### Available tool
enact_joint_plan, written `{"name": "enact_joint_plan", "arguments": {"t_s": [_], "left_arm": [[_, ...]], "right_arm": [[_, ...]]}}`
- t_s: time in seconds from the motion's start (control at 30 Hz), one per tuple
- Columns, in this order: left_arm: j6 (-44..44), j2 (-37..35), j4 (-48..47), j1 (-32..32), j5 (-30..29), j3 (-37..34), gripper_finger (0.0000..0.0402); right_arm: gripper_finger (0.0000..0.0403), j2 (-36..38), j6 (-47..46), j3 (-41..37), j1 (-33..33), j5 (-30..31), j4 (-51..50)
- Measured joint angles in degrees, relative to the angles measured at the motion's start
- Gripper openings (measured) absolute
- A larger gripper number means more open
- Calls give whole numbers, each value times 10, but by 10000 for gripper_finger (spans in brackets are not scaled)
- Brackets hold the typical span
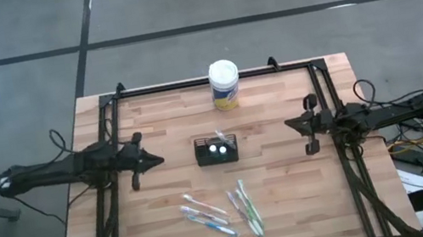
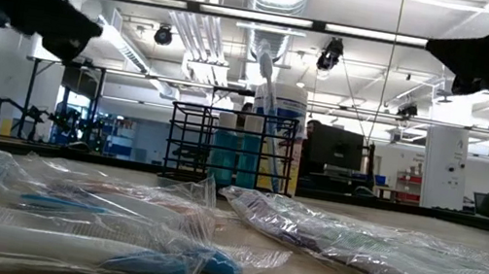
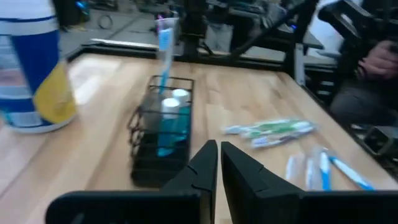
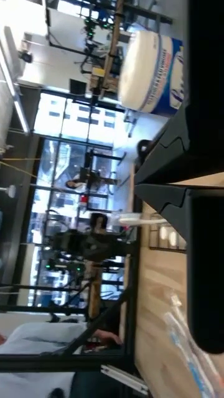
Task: Pick & Place toothbrushing station
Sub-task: Put the orange toothbrush into the black wire organizer
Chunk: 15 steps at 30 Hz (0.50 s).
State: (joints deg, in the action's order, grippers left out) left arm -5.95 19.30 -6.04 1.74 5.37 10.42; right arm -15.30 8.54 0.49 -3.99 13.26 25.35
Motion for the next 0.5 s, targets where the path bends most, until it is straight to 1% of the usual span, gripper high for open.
{"name": "enact_joint_plan", "arguments": {"t_s": [0.1, 0.3, 0.4, 0.47, 0.5], "left_arm": [[-6, 82, -20, -37, 2, 55, 26], [-6, 301, -120, -142, -5, 206, 28], [-4, 405, -171, -177, -29, 277, 46], [-5, 457, -203, -186, -33, 319, 66], [-2, 479, -199, -189, -33, 342, 79]], "right_arm": [[8, -13, -9, 0, 0, 2, -1], [8, -31, -27, 0, 0, 4, 0], [8, -38, -39, 0, 0, 4, 1], [8, -42, -48, 0, 0, 4, 1], [8, -42, -52, 0, 0, 4, 1]]}}
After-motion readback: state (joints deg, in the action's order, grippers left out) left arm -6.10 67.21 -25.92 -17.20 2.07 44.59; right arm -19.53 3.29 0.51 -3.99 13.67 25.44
